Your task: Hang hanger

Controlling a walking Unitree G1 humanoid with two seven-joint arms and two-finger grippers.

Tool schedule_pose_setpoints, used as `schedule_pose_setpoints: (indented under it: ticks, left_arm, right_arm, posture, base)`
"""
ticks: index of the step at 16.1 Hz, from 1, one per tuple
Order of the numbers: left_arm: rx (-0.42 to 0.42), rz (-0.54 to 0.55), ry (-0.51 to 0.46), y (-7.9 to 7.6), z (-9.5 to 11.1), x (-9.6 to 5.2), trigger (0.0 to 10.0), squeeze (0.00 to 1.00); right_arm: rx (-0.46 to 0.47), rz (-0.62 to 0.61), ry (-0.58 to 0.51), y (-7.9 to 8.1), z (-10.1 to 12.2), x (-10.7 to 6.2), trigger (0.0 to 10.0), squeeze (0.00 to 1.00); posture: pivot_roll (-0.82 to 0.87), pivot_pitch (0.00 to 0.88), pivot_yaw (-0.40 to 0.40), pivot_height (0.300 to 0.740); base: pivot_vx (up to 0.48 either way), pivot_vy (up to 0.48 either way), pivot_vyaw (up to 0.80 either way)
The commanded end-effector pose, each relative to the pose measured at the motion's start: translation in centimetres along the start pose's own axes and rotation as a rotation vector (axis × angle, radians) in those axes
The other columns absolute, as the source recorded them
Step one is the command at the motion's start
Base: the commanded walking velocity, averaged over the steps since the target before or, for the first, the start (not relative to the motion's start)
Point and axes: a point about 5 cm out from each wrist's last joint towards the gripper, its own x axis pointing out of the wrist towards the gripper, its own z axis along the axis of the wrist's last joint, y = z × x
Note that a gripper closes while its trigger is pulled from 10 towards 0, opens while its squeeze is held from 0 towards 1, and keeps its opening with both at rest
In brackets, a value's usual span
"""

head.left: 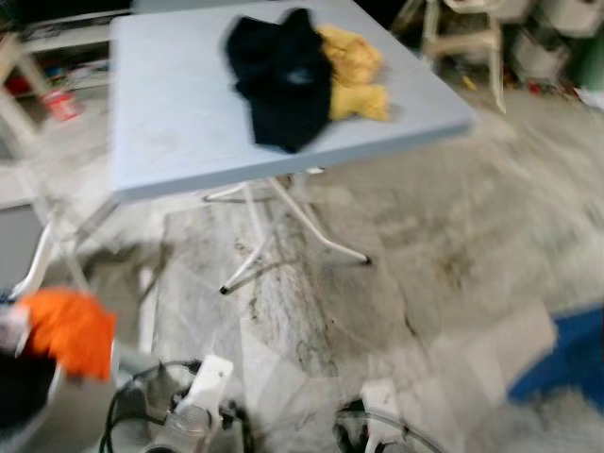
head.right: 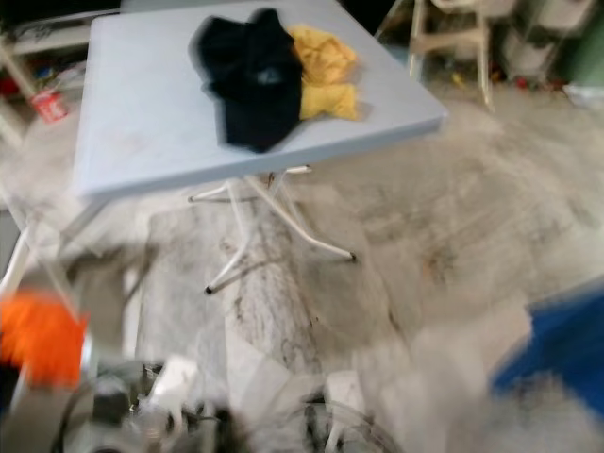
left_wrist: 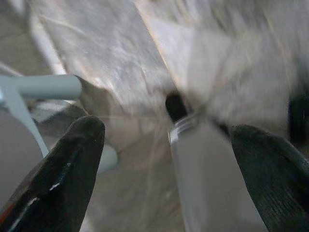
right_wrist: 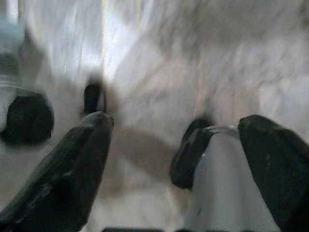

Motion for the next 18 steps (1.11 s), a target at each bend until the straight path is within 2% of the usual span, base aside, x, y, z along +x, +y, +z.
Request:
schedule_pose_setpoints:
  ticks: [1,5,7,8,10,13,18]
  left_arm:
    - [-0.008,-0.009,0.083,-0.5,-2.6,-0.4,10.0,0.0]
    - [0.006,-0.008,0.083,-0.4,-2.5,-0.4,10.0,0.0]
    - [-0.003,-0.004,0.083,-0.4,-2.5,-0.4,10.0,0.0]
    - [-0.007,-0.002,0.084,-0.3,-2.4,-0.4,10.0,0.0]
    - [-0.031,-0.001,0.09,-0.3,-2.5,-0.4,10.0,0.0]
    - [-0.037,0.005,0.092,-0.3,-2.5,-0.4,10.0,0.0]
    - [-0.03,0.004,0.094,-0.3,-2.3,-0.3,10.0,0.0]
  right_arm:
    - [-0.006,0.0,0.022,0.2,-0.6,-0.1,10.0,0.0]
    - [-0.005,0.006,0.017,1.2,-1.1,-0.2,10.0,0.0]
    - [-0.006,0.008,0.008,1.5,-0.6,0.0,10.0,0.0]
    - [-0.011,0.011,-0.006,1.9,0.6,0.3,10.0,0.0]
    - [-0.014,0.008,-0.018,1.3,1.4,0.4,10.0,0.0]
    - [-0.019,0.009,-0.033,1.0,2.5,0.6,10.0,0.0]
    - [-0.019,0.009,-0.023,0.8,1.8,0.5,10.0,0.0]
  posture:
    - [-0.08,0.144,0.022,0.74]
    - [-0.09,0.145,0.024,0.74]
    - [-0.09,0.145,0.024,0.74]
    - [-0.08,0.145,0.026,0.74]
    - [-0.08,0.154,0.027,0.74]
    - [-0.08,0.164,0.027,0.74]
    - [-0.08,0.162,0.026,0.74]
  base:
    - [-0.368,0.0,0.0]
    - [-0.215,0.0,0.0]
    - [0.0,0.0,0.0]
    - [0.0,0.0,0.0]
    - [0.0,0.0,0.0]
    - [0.0,0.181,0.54]
    - [0.0,0.302,0.53]
